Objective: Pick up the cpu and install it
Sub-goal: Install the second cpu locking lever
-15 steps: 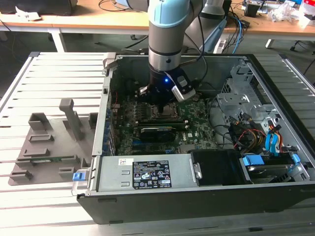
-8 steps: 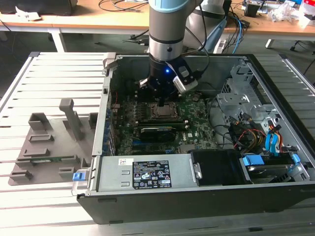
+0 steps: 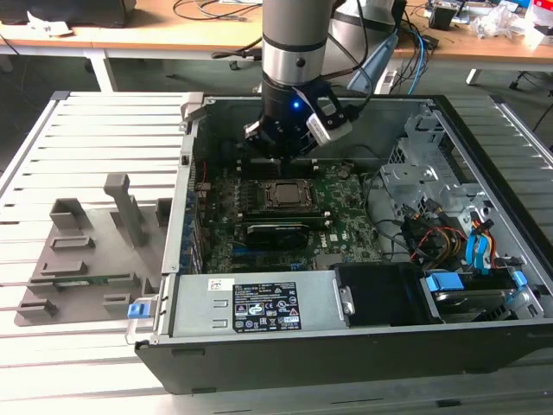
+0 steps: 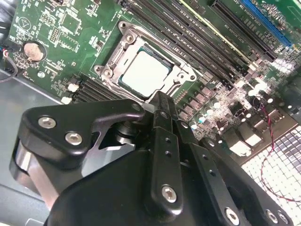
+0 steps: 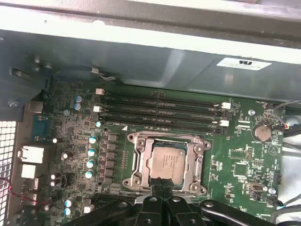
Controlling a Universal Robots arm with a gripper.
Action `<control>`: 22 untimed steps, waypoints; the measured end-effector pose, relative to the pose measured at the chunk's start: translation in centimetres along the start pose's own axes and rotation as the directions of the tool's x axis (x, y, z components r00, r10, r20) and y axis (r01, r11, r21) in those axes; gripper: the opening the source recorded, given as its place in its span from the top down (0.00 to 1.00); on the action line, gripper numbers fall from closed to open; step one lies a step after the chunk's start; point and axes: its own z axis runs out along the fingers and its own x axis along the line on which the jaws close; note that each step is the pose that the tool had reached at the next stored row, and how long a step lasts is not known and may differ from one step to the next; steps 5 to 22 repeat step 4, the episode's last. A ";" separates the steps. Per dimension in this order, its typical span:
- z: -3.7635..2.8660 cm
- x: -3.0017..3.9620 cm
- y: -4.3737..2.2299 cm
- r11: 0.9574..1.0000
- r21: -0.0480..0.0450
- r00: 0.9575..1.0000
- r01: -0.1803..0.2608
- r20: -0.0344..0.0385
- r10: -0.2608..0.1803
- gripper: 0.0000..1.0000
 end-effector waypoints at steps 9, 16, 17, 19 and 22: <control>-0.01 0.00 0.00 1.000 0.000 1.000 0.000 0.000 0.000 0.89; -0.01 0.00 0.00 1.000 0.000 1.000 0.000 0.000 0.000 0.89; -0.01 0.00 0.00 1.000 0.000 1.000 0.000 0.000 0.000 0.89; -0.01 0.00 0.00 1.000 0.000 1.000 0.000 0.000 0.000 0.89; -0.01 0.00 0.00 1.000 0.000 1.000 0.000 0.000 0.000 0.89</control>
